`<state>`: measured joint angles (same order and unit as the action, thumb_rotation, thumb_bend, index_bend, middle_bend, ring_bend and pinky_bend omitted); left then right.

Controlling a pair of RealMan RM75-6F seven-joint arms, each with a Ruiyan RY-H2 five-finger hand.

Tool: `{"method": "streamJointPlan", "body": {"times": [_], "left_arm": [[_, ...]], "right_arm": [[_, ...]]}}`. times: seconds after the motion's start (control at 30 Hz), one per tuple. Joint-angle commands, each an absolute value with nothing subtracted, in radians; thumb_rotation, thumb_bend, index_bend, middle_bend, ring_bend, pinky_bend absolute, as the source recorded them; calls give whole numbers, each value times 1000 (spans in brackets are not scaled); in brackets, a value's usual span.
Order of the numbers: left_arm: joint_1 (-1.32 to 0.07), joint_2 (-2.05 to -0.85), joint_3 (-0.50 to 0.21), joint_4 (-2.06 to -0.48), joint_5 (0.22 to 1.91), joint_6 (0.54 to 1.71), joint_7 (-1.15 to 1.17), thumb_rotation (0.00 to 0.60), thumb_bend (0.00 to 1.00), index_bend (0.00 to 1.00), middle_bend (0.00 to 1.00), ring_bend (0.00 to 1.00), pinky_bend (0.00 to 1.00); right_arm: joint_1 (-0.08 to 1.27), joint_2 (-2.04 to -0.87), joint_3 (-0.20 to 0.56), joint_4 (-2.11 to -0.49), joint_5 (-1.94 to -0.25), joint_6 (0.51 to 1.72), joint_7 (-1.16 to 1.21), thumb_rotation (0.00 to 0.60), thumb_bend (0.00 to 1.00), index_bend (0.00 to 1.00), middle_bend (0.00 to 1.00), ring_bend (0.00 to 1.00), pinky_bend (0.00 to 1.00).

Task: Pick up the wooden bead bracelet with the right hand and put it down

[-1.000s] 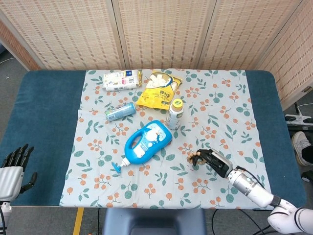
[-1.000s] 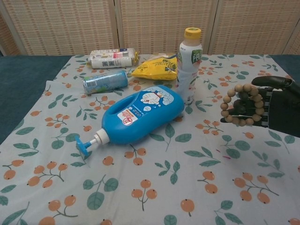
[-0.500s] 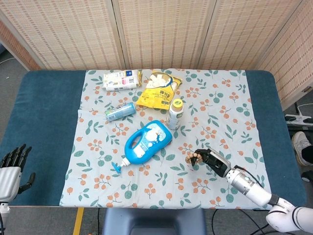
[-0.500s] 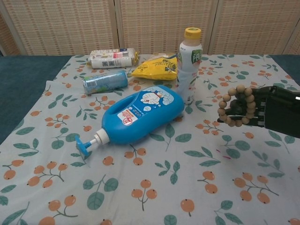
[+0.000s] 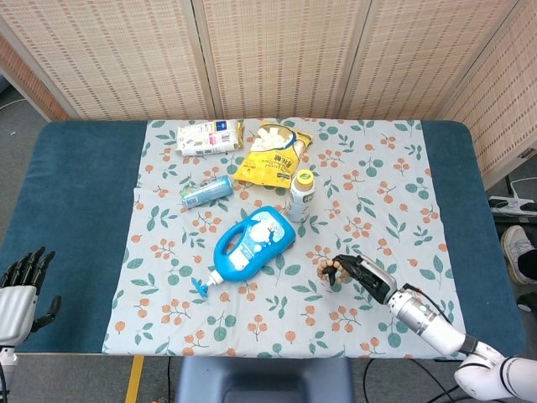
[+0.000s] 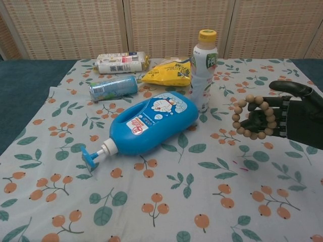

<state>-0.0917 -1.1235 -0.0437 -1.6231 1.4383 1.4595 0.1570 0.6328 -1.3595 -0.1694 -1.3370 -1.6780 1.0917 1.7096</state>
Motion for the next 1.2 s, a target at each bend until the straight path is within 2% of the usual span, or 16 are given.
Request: {"method": "streamJointPlan", "body": {"times": [0.03, 0.17, 0.23, 0.37, 0.43, 0.7, 0.73, 0.8, 0.87, 0.93, 1.0, 1.2], "left_arm": [[-91, -1123, -44, -1623, 1437, 1460, 157, 600, 441, 0, 0, 0, 121], [-90, -1122, -45, -1624, 1438, 1464, 152, 600, 441, 0, 0, 0, 123], [-90, -1121, -46, -1624, 1438, 1464, 150, 600, 440, 0, 0, 0, 124], [-90, -1121, -45, -1622, 1441, 1463, 147, 600, 441, 0, 0, 0, 124], [-90, -1120, -44, -1622, 1441, 1463, 146, 600, 441, 0, 0, 0, 124], [-89, -1122, -44, -1623, 1442, 1464, 149, 600, 441, 0, 0, 0, 124], [-89, -1122, -44, -1623, 1442, 1464, 149, 600, 441, 0, 0, 0, 124], [-90, -1123, -44, -1623, 1442, 1464, 151, 600, 442, 0, 0, 0, 124], [-90, -1123, -44, -1622, 1442, 1463, 153, 600, 442, 0, 0, 0, 124], [-90, -1124, -44, -1621, 1441, 1462, 153, 600, 442, 0, 0, 0, 124], [-90, -1124, -44, -1621, 1441, 1462, 153, 600, 443, 0, 0, 0, 124], [-92, -1124, -46, -1619, 1440, 1460, 150, 600, 442, 0, 0, 0, 124]], "right_arm": [[631, -1360, -169, -1336, -1679, 1094, 1704, 194, 253, 447, 566, 293, 144], [622, -1367, -159, -1336, -1672, 1114, 1710, 191, 253, 476, 566, 293, 144], [615, -1373, -156, -1335, -1675, 1133, 1730, 213, 273, 521, 566, 299, 144], [603, -1390, -157, -1310, -1690, 1167, 1773, 296, 404, 575, 579, 303, 144], [598, -1398, -157, -1298, -1694, 1181, 1790, 318, 450, 588, 588, 303, 144], [592, -1405, -158, -1275, -1696, 1197, 1845, 360, 489, 617, 607, 308, 144], [592, -1405, -157, -1273, -1696, 1198, 1852, 371, 514, 619, 608, 308, 144], [592, -1404, -157, -1271, -1695, 1200, 1865, 382, 626, 620, 609, 308, 144], [593, -1404, -157, -1266, -1696, 1201, 1872, 387, 859, 617, 609, 309, 144], [594, -1403, -156, -1265, -1697, 1201, 1877, 395, 993, 602, 609, 309, 144], [598, -1401, -156, -1264, -1699, 1202, 1890, 420, 1000, 576, 609, 303, 144], [603, -1401, -156, -1255, -1711, 1212, 1900, 542, 1000, 488, 609, 256, 137]]}}
